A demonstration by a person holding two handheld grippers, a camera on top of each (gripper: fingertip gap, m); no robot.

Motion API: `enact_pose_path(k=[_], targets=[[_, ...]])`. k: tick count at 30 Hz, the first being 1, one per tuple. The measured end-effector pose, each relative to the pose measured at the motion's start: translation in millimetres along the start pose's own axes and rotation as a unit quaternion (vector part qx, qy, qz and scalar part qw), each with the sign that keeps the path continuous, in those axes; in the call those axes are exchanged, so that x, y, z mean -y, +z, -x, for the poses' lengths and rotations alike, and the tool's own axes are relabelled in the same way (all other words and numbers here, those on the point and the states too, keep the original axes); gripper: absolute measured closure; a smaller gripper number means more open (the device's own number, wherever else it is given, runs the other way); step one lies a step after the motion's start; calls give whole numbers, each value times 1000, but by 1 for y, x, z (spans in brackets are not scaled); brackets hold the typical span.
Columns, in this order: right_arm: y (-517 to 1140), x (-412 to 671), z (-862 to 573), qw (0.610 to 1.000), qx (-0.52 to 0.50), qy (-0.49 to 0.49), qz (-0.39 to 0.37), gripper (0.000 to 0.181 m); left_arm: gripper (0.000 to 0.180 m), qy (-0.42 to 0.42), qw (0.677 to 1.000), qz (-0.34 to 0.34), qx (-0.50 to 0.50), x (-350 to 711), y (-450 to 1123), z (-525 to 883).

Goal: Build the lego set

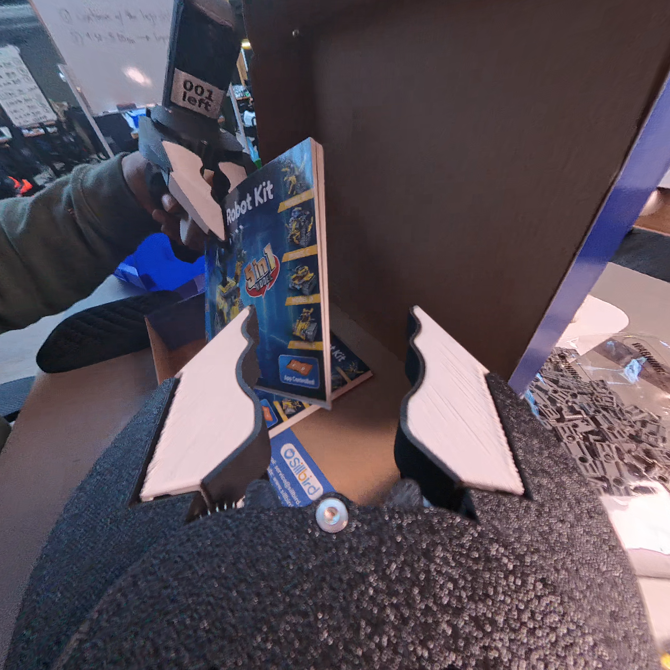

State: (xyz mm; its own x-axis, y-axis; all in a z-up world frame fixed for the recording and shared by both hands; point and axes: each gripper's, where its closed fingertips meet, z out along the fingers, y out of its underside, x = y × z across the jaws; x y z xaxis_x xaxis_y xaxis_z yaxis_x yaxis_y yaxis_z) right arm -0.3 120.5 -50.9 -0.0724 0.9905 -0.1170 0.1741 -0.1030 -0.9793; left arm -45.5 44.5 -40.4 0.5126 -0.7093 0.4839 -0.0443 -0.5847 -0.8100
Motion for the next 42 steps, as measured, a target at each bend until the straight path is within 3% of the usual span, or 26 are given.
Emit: enact_pose_path(k=[1,4,6,10,14,22,33,42], targets=[[2,-5,3,1000,15,2,9,107,177,2,1000,10,-6,-2,5,-1],[3,-12,24,997,79,3,7,166,177,9,1000,15,-3,-2,14,4],[2,-13,25,997,78,4,6,180,173,13,1000,-6,12,2,12,13],[1,-27,5,998,28,47,34,180,154,6,998,-48,35,6,0,26],[0,-37,-9,992,7,120,47,180,147,45,987,-16,153,-10,-15,58],[0,-54,-22,987,-57,113,101,180,156,107,957,28,269,-21,-26,89],[-1,-59,-29,982,-120,39,141,178,161,124,949,-1,290,-28,-43,93],[1,-52,-22,982,-106,94,124,177,158,154,945,10,288,-29,-35,86]])
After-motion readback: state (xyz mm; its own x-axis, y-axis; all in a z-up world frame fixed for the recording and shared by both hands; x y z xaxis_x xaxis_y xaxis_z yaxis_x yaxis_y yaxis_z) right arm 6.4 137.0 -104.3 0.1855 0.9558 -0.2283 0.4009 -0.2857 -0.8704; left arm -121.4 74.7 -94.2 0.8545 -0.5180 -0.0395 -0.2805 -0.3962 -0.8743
